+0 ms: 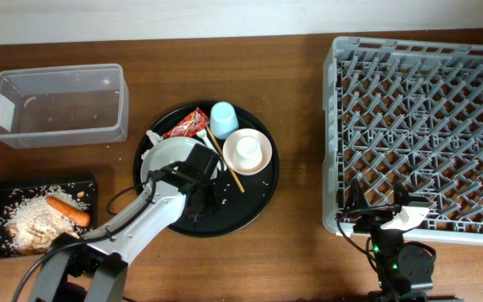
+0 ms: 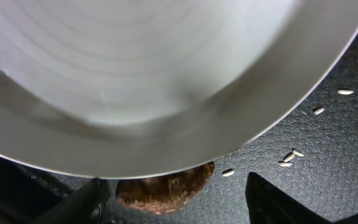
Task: Sort waste into correct bins and load items into the dishwasher rack
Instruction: 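Close the left gripper on the brown food scrap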
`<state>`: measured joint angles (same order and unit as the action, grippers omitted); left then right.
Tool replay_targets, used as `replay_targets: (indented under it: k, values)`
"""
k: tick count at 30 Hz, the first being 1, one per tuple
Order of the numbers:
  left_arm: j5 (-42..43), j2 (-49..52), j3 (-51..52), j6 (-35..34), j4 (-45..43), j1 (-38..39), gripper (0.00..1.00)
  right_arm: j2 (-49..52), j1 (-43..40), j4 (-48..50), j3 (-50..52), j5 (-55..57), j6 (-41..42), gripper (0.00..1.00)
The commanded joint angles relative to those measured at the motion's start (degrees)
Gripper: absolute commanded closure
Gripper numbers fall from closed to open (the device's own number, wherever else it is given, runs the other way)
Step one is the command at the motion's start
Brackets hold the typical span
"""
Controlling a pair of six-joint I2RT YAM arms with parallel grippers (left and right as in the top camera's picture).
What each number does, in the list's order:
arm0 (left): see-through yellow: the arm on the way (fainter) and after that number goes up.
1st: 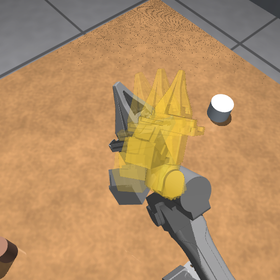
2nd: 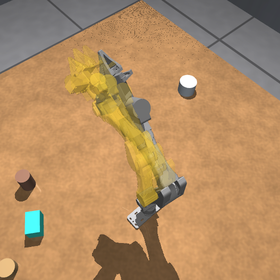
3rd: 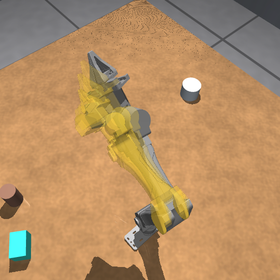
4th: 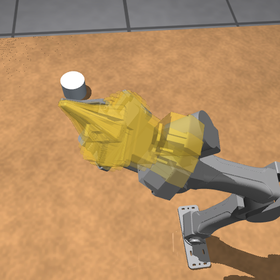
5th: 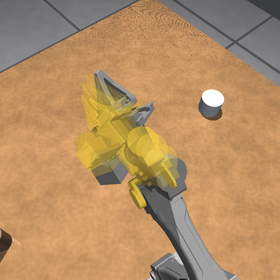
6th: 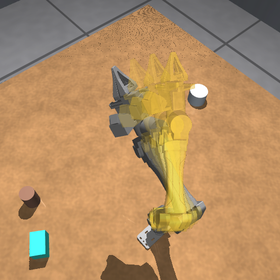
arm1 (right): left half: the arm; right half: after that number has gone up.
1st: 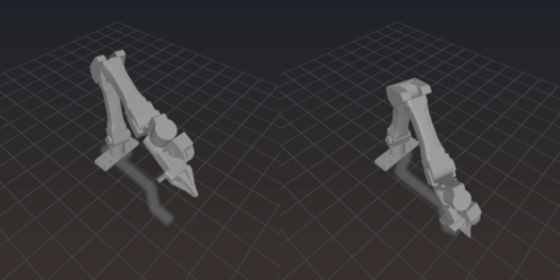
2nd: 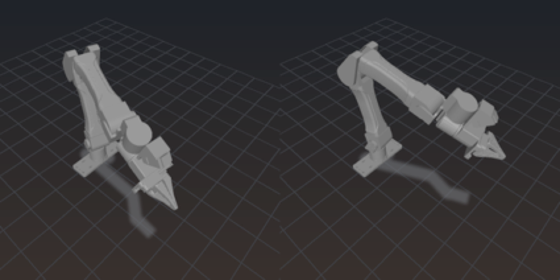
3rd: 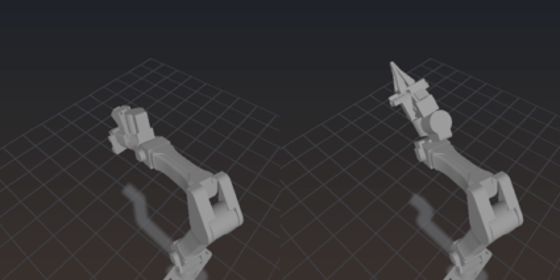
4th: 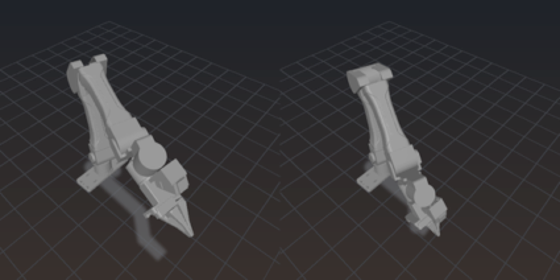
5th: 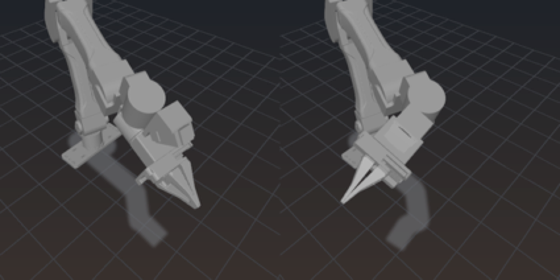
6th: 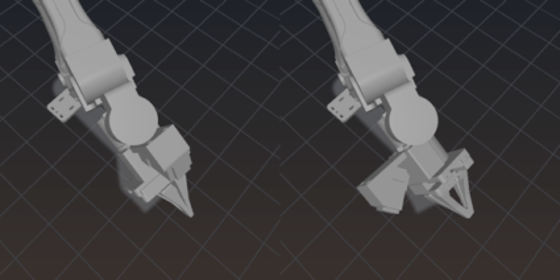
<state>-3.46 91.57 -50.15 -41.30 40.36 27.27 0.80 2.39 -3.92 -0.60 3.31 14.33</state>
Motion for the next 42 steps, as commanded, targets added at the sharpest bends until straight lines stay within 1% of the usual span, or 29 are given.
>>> replay_targets:
  k: [1, 25, 26, 27, 41, 42]
  values:
    - [-1.0, 0.4, 0.5, -0.9, -0.3, 0.1, 0.31, -0.4, -0.2, -0.5, 0.3, -0.1, -0.6, 0.01]
    - [-1.7, 0.4, 2.4, -0.9, -2.5, 0.1, 0.32, -0.4, -0.2, -0.5, 0.3, -0.1, -0.6, 0.01]
    - [-1.7, 0.4, 2.4, -0.9, -2.4, 0.1, 0.33, -0.4, -0.2, -0.5, 0.3, -0.1, -0.6, 0.02]
    - [-1.7, 0.4, 2.5, -0.9, -2.4, 0.1, 0.37, -0.4, -0.2, -0.5, 0.3, -0.1, -0.6, 0.01]
    - [-2.4, 0.4, 4.4, -0.9, -4.8, 0.1, 0.39, -0.4, -0.2, -0.5, 0.3, -0.1, -0.6, 0.01]
    - [-2.4, 0.4, 4.4, -0.9, -4.9, 0.1, 0.42, -0.4, -0.2, -0.5, 0.3, -0.1, -0.6, 0.01]
